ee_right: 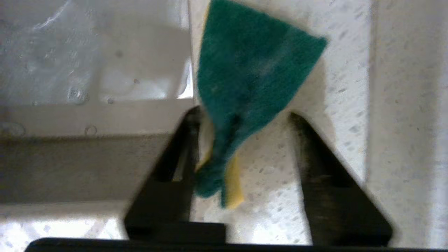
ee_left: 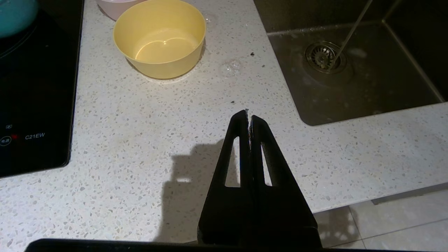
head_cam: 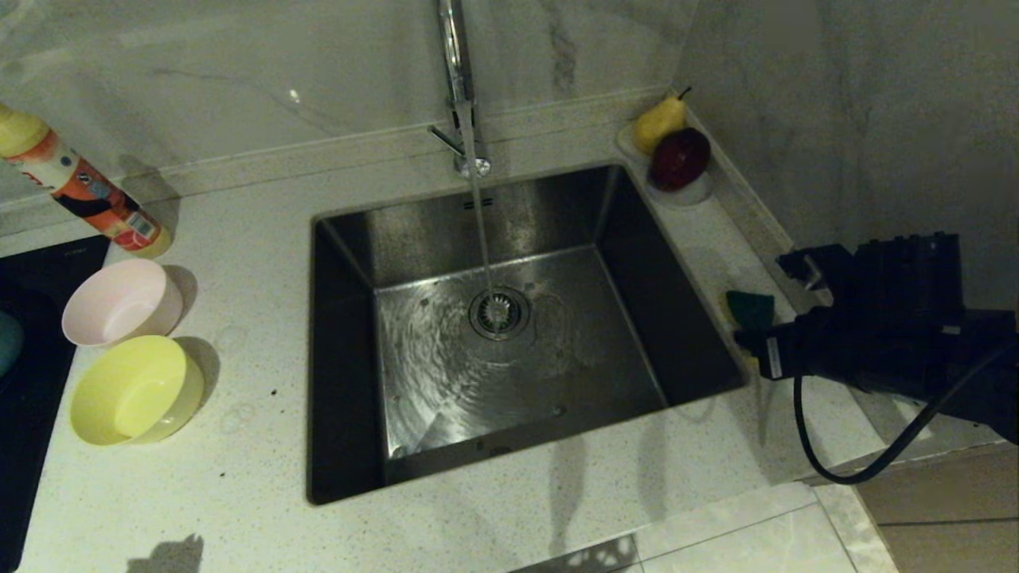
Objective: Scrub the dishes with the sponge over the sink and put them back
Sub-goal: Put down the sponge
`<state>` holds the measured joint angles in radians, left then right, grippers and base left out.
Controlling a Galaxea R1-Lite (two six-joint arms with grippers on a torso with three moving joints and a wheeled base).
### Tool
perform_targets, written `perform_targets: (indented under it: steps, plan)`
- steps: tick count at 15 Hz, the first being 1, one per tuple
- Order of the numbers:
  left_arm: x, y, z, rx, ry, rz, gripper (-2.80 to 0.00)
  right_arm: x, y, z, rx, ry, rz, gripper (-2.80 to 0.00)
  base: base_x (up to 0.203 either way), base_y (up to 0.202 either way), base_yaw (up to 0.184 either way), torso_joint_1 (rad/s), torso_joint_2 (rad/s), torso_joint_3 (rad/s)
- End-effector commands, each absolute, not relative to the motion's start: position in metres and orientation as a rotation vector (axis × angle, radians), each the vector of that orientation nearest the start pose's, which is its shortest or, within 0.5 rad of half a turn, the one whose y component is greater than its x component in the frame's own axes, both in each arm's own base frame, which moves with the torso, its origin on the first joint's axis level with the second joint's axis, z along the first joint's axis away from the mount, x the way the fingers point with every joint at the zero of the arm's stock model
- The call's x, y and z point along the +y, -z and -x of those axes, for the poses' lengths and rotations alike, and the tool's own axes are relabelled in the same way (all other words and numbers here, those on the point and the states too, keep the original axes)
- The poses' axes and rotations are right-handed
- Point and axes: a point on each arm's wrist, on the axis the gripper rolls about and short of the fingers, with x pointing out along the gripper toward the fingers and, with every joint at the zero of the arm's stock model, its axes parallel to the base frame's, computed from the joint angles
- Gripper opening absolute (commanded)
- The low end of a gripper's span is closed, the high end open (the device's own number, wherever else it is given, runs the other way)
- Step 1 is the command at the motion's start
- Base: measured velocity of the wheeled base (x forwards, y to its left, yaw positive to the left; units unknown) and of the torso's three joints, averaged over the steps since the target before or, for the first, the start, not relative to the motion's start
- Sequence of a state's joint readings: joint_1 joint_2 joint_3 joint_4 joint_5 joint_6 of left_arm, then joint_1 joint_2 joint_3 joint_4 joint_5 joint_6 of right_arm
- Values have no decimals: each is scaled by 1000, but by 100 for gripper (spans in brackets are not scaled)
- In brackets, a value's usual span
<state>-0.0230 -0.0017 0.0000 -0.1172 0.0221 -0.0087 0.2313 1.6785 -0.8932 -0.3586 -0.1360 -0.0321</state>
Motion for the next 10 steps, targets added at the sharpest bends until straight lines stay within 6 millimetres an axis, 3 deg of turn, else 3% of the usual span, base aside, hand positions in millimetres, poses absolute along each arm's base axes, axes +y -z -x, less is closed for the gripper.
perform_targets:
  steps: [1,7,10]
  plan:
    - [1,-76,20,-80,0,11,-280,66,-188,-294,416,-100,109,0,0,0,0,0,0,0]
    - [1,-76,20,-80,0,11,-280,66,-190,-292,410,-100,109,0,0,0,0,0,0,0]
    - [1,-76,20,-80,0,11,-280,67,-205,-283,391,-121,104,0,0,0,0,0,0,0]
